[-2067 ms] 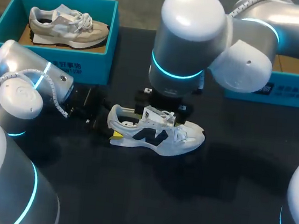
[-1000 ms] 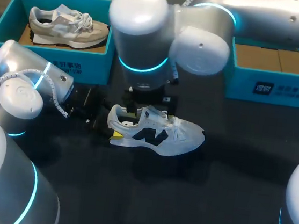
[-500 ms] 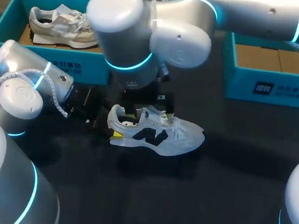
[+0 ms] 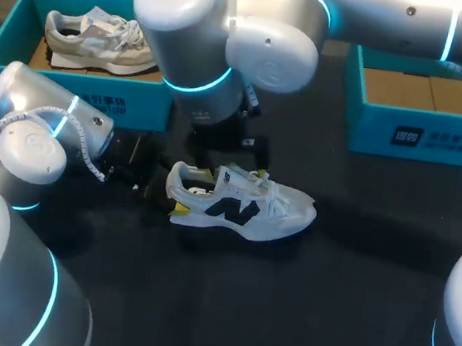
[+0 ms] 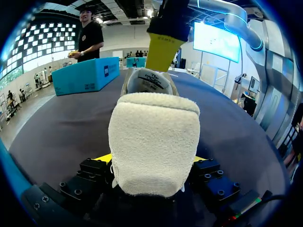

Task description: Take the shoe out of the shoebox, open the shoe tongue, remove and reinsert the insole, then place the shoe into the shoebox

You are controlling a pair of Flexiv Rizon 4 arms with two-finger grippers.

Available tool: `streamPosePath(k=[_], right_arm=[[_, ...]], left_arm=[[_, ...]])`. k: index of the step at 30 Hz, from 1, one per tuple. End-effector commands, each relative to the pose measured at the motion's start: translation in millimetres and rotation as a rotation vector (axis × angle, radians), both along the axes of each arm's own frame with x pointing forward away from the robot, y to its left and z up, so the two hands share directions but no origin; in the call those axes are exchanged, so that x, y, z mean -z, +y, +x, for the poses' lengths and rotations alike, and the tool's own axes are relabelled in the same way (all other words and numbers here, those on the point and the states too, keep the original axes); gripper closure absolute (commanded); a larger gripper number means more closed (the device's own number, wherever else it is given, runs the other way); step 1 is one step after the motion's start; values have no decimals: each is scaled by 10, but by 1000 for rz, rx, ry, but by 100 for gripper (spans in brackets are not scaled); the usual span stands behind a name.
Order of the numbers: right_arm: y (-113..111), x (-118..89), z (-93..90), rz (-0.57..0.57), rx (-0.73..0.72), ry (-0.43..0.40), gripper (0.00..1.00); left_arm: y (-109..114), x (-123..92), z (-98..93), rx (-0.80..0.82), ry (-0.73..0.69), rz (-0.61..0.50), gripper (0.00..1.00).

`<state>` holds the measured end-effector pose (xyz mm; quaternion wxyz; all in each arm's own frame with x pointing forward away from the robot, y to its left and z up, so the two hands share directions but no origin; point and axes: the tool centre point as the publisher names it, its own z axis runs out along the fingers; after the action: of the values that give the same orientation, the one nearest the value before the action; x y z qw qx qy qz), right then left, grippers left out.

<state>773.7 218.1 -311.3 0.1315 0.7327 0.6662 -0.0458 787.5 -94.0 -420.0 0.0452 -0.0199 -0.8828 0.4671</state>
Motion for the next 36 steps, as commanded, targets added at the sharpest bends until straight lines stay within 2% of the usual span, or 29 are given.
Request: streamPosePath(k=[1,17,28,30,31,32,33,36], right_arm=[[53,126,-15,34,577,-140,0],[143,341,-17,-22,616,-114,0],[-13,401,-35,-66,674,-108,0],[-47,392,-38,-74,681,-111,17],[-63,385,-40,-76,687,-113,20],[-76,379,-41,-89,692,-114,27],[-87,374,-43,-91,693,-115,48],[-122,348,-55,-108,704,-121,64]], left_arm=[[-14,64,0,0,1,4,100],[-14,64,0,0,1,4,100],[-14,64,0,0,1,4,100],[-14,64,0,0,1,4,100],[-14,64,0,0,1,4,100],[-14,64,0,0,1,4,100],[-14,64,0,0,1,4,100],[-14,64,0,0,1,4,100]])
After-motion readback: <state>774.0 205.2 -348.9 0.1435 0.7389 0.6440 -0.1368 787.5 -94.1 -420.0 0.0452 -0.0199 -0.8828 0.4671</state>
